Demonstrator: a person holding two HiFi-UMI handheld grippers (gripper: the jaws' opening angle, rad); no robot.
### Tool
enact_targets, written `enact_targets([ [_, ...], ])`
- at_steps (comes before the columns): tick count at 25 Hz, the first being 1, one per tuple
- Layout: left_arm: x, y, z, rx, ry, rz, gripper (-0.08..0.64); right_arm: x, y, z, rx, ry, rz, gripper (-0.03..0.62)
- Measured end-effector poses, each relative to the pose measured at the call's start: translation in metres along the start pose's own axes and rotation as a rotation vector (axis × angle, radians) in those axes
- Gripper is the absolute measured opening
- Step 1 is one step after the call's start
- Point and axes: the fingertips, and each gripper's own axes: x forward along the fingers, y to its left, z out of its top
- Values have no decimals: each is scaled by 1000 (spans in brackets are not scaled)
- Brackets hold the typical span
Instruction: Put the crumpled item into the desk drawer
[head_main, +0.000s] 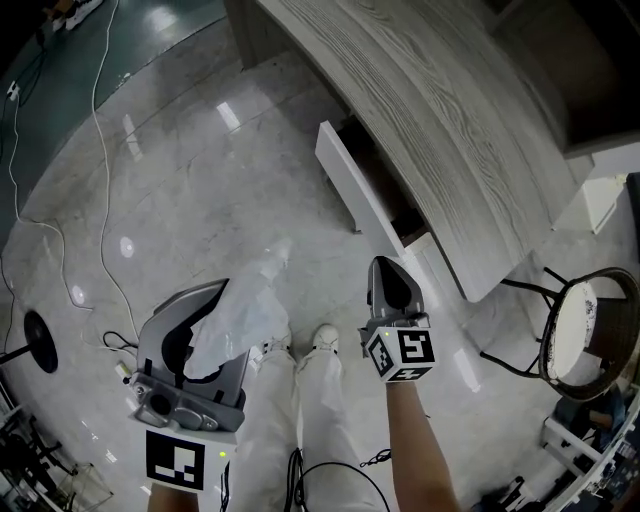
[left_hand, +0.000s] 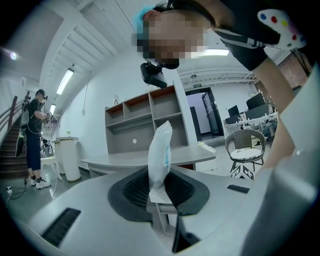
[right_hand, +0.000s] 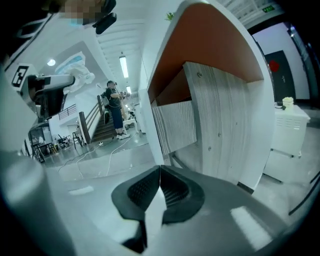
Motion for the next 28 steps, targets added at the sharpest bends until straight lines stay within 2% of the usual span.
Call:
enact_targets([
  [1,0,-1,5,5,-4,-4,67,-7,1,4,-14,6,-13,9],
  [5,0,-1,22,50,-5,-17,67,-34,14,26,-36,2,-33,9],
  [8,1,2,32,112,2,-26,67,-54,19,48,-27,-29,-42,9],
  [14,20,-1,43,300,14,-102,67,-87,28,98,-42,-94,-54,9],
  [20,56,-15,26,477,54,-184,67,-116,33,142,-45,-154,-85,9],
  [24,83,-23,9,643,104,-230,67,-131,34,156,-46,-171,-94,9],
  [28,111,-25,-12,827,181,-253,67,-142,34,159,-88,-163,-111,9],
])
